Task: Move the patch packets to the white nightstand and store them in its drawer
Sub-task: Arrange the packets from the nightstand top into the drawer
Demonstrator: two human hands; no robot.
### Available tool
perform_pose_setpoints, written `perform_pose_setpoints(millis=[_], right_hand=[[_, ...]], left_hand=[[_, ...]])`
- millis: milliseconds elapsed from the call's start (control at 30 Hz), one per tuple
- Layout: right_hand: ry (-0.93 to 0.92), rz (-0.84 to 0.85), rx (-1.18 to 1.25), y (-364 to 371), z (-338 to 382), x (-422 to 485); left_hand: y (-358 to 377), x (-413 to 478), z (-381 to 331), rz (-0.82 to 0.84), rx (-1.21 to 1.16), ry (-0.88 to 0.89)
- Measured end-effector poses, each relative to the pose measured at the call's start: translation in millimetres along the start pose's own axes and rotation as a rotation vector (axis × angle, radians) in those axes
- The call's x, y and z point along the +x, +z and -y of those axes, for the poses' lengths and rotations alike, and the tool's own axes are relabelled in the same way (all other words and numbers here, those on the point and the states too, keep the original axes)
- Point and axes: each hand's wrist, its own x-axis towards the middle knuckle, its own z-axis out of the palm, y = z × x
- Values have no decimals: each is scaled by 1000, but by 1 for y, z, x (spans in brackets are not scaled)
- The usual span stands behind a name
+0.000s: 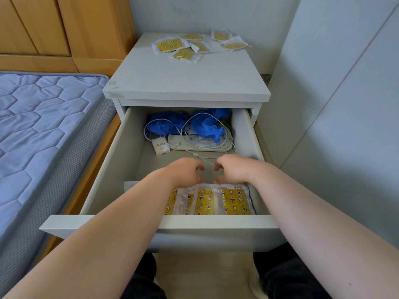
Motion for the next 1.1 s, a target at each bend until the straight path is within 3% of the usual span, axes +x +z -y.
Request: perform_pose_setpoints(millis=[200, 400, 767, 1100], right_hand=[[-12, -348, -139, -16, 2, -28], [-53, -503, -57, -52, -7, -75], [-55, -632, -16, -117, -8, -131], [-40, -638, 144, -177, -13, -70]], left_hand=[[-21, -17, -25, -228, 73, -19], [-58, -49, -52, -335, 78, -19], [-124, -83, -104, -534, 83, 44], [-170, -35, -86, -584, -170, 4]])
